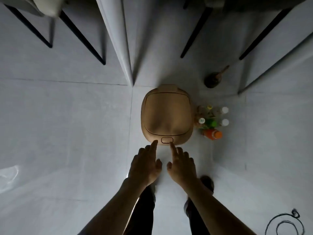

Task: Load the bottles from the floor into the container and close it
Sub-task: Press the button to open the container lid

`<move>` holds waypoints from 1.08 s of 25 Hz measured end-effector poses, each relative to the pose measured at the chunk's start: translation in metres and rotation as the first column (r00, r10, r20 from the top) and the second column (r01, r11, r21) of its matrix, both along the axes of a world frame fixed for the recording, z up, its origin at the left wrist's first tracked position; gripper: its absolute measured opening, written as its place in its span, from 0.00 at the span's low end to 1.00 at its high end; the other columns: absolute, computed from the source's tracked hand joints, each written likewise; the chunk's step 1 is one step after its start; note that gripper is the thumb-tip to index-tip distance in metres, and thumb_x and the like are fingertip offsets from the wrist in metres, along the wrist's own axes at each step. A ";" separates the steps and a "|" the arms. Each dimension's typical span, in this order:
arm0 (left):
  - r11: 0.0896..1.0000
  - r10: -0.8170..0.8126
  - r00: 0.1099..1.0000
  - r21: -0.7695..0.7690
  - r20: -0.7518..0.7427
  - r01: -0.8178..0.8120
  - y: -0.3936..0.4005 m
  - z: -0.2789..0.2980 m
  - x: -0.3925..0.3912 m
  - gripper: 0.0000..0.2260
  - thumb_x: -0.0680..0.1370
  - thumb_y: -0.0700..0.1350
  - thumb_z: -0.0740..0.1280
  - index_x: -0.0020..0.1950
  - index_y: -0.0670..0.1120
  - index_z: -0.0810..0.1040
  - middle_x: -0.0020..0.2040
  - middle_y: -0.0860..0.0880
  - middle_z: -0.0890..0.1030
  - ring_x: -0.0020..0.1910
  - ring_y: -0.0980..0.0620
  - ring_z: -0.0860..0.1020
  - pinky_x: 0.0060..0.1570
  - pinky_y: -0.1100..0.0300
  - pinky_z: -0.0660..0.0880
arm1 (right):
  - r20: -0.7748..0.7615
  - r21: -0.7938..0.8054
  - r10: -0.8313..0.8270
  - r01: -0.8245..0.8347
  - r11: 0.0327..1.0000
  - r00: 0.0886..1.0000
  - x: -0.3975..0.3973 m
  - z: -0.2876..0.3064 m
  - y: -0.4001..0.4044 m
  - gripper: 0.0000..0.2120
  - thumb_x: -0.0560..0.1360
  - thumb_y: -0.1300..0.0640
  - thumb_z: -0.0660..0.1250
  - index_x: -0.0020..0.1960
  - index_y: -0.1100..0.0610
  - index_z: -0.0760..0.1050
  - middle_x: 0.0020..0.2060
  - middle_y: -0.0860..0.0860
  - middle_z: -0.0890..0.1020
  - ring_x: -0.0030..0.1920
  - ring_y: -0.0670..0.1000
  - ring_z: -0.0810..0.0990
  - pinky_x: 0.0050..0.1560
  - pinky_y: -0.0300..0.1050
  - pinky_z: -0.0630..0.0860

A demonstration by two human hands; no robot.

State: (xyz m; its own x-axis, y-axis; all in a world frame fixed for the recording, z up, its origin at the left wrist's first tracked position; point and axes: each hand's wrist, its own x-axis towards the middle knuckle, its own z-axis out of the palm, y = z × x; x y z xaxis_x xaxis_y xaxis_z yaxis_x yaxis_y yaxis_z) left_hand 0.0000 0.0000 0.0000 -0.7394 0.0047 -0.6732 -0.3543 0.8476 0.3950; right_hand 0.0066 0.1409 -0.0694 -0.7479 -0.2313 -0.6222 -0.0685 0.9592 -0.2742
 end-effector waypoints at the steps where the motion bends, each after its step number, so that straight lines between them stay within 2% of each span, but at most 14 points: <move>1: 1.000 0.009 1.000 0.012 0.011 -0.009 -0.003 -0.018 -0.002 0.29 0.78 0.51 0.61 0.76 0.51 0.52 0.70 0.47 0.71 0.66 0.46 0.70 0.64 0.53 0.70 | 0.015 0.021 -0.010 0.009 1.000 1.000 -0.003 -0.017 -0.002 0.35 0.75 0.50 0.60 0.76 0.51 0.46 0.68 0.55 0.70 0.59 0.56 0.73 0.55 0.50 0.74; 4: 0.997 0.074 0.995 0.024 0.061 -0.075 -0.010 -0.050 -0.006 0.29 0.78 0.51 0.61 0.75 0.51 0.52 0.71 0.47 0.70 0.68 0.46 0.69 0.65 0.51 0.69 | 0.021 0.060 -0.045 0.044 0.997 0.999 -0.007 -0.048 -0.005 0.37 0.74 0.51 0.60 0.76 0.51 0.42 0.71 0.57 0.66 0.59 0.58 0.73 0.55 0.54 0.75; 10: 0.995 0.079 0.995 0.063 0.060 -0.082 -0.008 -0.069 -0.005 0.28 0.78 0.51 0.61 0.76 0.52 0.53 0.73 0.49 0.69 0.70 0.47 0.68 0.67 0.51 0.68 | -0.037 0.112 0.014 -0.010 0.994 0.999 -0.006 -0.068 -0.004 0.33 0.74 0.51 0.61 0.75 0.52 0.51 0.69 0.57 0.69 0.58 0.59 0.74 0.55 0.55 0.75; 14: 0.993 0.069 0.997 0.091 0.045 -0.073 -0.007 -0.063 -0.006 0.25 0.79 0.50 0.61 0.74 0.51 0.58 0.71 0.48 0.71 0.69 0.47 0.69 0.66 0.52 0.69 | -0.001 0.175 0.087 -0.085 0.981 0.996 -0.005 -0.066 -0.005 0.34 0.73 0.51 0.62 0.74 0.52 0.50 0.70 0.58 0.66 0.61 0.61 0.72 0.57 0.57 0.73; 17: 0.995 0.034 0.999 0.090 0.036 -0.037 -0.005 -0.055 -0.005 0.23 0.78 0.48 0.61 0.72 0.50 0.61 0.68 0.47 0.74 0.66 0.47 0.70 0.61 0.53 0.71 | 0.054 0.120 0.076 -0.082 0.989 0.996 -0.007 -0.064 0.003 0.38 0.73 0.51 0.63 0.75 0.50 0.45 0.73 0.57 0.62 0.62 0.61 0.70 0.57 0.57 0.73; 19: 0.996 0.016 0.999 0.085 0.043 -0.019 -0.001 -0.044 -0.002 0.23 0.78 0.48 0.61 0.72 0.50 0.61 0.67 0.48 0.74 0.66 0.48 0.70 0.61 0.53 0.71 | 0.062 0.030 0.006 -0.008 1.000 0.998 -0.012 -0.051 0.012 0.36 0.74 0.51 0.61 0.76 0.50 0.45 0.74 0.56 0.62 0.62 0.59 0.71 0.58 0.54 0.73; 22: 0.996 -0.014 0.999 0.087 0.045 0.010 0.010 -0.024 0.005 0.23 0.79 0.49 0.60 0.73 0.50 0.60 0.68 0.48 0.74 0.66 0.48 0.71 0.62 0.52 0.72 | 0.034 -0.074 -0.132 0.135 0.988 0.991 -0.011 -0.015 0.034 0.31 0.75 0.52 0.61 0.75 0.53 0.53 0.69 0.55 0.68 0.61 0.55 0.72 0.57 0.49 0.72; 27: 0.987 -0.096 0.995 0.130 -0.024 0.098 0.060 0.003 -0.007 0.23 0.79 0.51 0.59 0.73 0.51 0.58 0.68 0.49 0.73 0.65 0.48 0.72 0.64 0.53 0.71 | -0.032 -0.005 -0.303 0.303 0.953 0.953 -0.011 0.020 0.103 0.28 0.75 0.53 0.62 0.73 0.54 0.58 0.67 0.54 0.71 0.61 0.54 0.73 0.57 0.48 0.73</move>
State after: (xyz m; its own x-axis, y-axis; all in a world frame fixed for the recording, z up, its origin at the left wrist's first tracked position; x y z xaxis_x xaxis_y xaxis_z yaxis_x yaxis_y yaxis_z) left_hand -0.0070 0.0600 0.0032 -0.7430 0.1640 -0.6489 -0.2647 0.8185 0.5099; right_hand -0.0048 0.2440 -0.0490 -0.8026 0.0090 -0.5965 0.2161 0.9363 -0.2767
